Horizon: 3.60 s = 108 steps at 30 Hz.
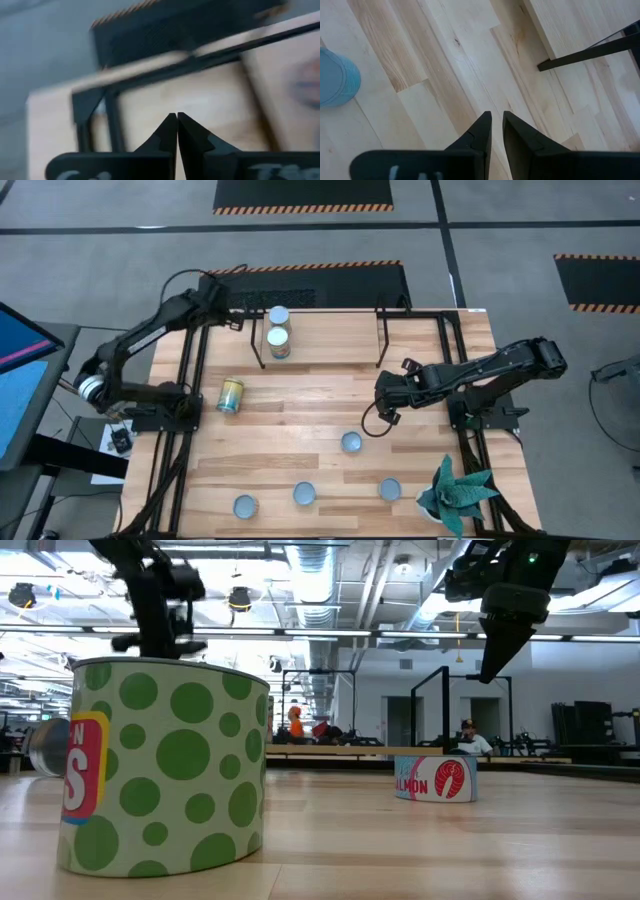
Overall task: Pick and place cans onto a shelf
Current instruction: Put the canned carrots on the shelf
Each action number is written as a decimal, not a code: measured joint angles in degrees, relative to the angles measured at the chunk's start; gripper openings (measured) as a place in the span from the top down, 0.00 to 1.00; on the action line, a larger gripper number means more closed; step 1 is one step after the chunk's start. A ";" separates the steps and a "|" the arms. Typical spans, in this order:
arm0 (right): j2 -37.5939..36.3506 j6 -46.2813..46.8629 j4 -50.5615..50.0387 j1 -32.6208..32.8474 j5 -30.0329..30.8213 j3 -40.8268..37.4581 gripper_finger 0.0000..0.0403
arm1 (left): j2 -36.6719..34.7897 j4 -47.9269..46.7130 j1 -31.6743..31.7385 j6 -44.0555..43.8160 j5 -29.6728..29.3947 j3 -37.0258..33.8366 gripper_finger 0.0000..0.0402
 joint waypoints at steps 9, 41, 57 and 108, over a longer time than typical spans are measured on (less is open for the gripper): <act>0.00 0.03 0.08 -0.17 -0.13 0.02 0.83 | -15.11 -9.03 -22.68 -3.36 11.17 -0.66 1.00; 0.00 3.46 -0.15 -1.68 0.26 0.04 0.83 | 1.84 -38.23 -61.50 -91.76 -5.74 -13.87 1.00; 0.00 5.03 0.16 -1.51 -0.15 0.04 0.83 | 10.45 -21.30 -54.93 -73.83 -7.92 -13.97 1.00; 0.02 4.96 5.37 -0.82 -4.70 0.01 0.83 | 23.61 -14.03 -65.98 -45.01 12.36 0.33 1.00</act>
